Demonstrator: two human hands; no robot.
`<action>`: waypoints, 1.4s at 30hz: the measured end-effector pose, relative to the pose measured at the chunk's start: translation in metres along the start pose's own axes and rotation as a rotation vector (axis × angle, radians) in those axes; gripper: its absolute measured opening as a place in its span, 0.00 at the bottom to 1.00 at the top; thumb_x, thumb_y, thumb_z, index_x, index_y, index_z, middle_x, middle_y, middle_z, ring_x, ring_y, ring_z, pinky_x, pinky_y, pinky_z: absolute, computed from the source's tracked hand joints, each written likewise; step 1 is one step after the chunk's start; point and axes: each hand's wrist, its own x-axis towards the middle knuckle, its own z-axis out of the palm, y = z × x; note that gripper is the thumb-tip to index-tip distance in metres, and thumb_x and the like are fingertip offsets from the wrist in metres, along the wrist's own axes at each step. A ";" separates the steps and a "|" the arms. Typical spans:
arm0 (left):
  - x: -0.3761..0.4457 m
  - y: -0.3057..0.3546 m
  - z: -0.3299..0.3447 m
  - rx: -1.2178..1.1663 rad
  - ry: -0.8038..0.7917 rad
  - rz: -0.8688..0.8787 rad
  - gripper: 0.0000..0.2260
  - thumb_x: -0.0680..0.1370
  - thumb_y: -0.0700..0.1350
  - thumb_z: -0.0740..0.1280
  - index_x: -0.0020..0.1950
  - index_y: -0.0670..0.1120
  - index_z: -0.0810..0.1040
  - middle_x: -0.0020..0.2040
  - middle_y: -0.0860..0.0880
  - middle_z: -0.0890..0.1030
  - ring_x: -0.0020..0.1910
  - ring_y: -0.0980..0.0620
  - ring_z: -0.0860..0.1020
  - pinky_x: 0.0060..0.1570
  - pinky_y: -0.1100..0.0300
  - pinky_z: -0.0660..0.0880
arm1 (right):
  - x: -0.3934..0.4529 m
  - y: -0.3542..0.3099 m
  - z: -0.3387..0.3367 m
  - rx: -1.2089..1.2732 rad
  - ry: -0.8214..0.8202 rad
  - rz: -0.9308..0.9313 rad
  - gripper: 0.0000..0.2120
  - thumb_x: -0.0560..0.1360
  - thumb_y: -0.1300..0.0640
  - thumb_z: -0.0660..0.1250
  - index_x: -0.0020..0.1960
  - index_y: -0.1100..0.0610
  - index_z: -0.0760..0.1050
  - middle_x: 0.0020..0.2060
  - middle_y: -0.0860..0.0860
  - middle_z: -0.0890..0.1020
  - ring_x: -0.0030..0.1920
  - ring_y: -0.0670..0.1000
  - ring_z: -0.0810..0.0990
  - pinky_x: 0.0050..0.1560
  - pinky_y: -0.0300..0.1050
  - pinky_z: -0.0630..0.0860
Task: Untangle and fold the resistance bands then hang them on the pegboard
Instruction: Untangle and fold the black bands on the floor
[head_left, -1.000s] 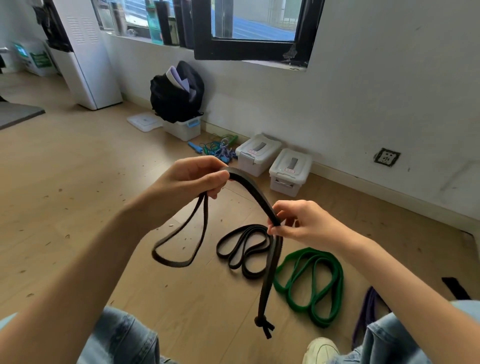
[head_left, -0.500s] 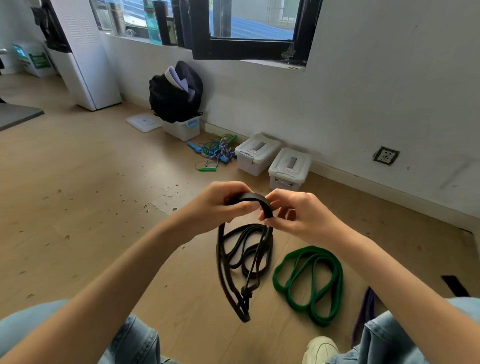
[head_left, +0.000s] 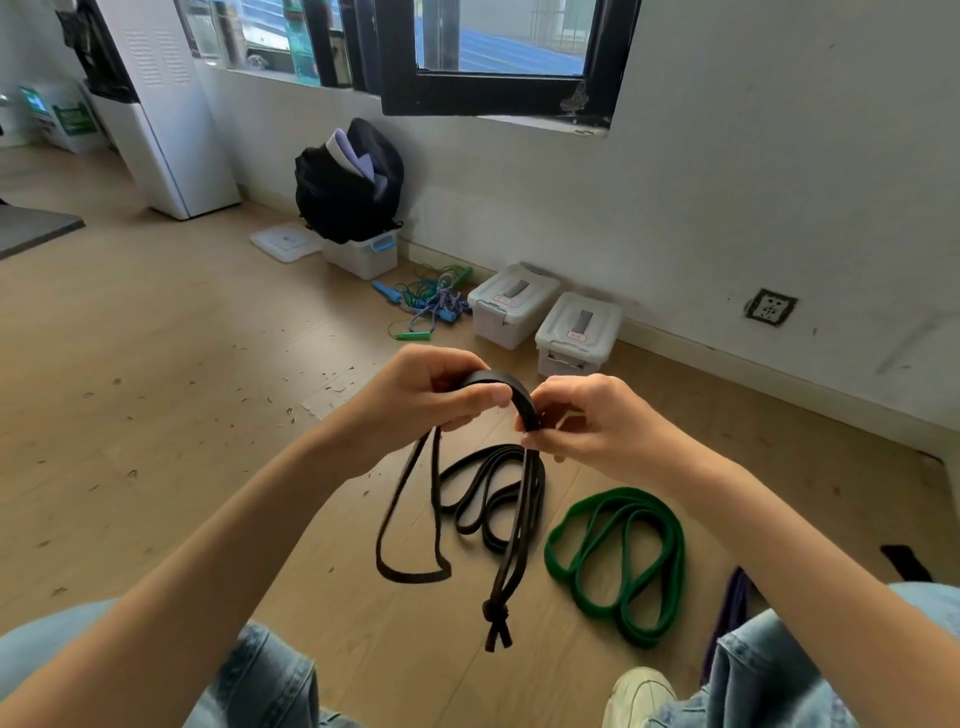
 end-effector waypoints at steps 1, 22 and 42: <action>0.000 0.000 -0.002 0.016 0.011 -0.004 0.11 0.70 0.46 0.67 0.42 0.38 0.79 0.25 0.54 0.73 0.24 0.59 0.68 0.26 0.70 0.66 | 0.000 0.001 0.000 -0.002 0.001 0.003 0.07 0.71 0.63 0.71 0.48 0.59 0.80 0.37 0.43 0.77 0.35 0.36 0.77 0.42 0.34 0.76; 0.003 -0.032 -0.015 0.201 -0.045 -0.024 0.07 0.69 0.41 0.71 0.43 0.52 0.79 0.37 0.58 0.83 0.41 0.57 0.82 0.44 0.67 0.77 | 0.008 -0.001 0.003 0.124 0.165 -0.004 0.09 0.69 0.62 0.73 0.46 0.53 0.77 0.36 0.46 0.80 0.34 0.44 0.80 0.38 0.37 0.80; 0.010 -0.028 -0.001 0.192 0.071 0.076 0.15 0.68 0.36 0.72 0.46 0.52 0.72 0.40 0.52 0.79 0.39 0.58 0.82 0.41 0.65 0.79 | 0.008 0.001 0.007 0.105 0.091 0.084 0.09 0.69 0.60 0.73 0.47 0.53 0.78 0.39 0.49 0.82 0.37 0.46 0.82 0.43 0.44 0.81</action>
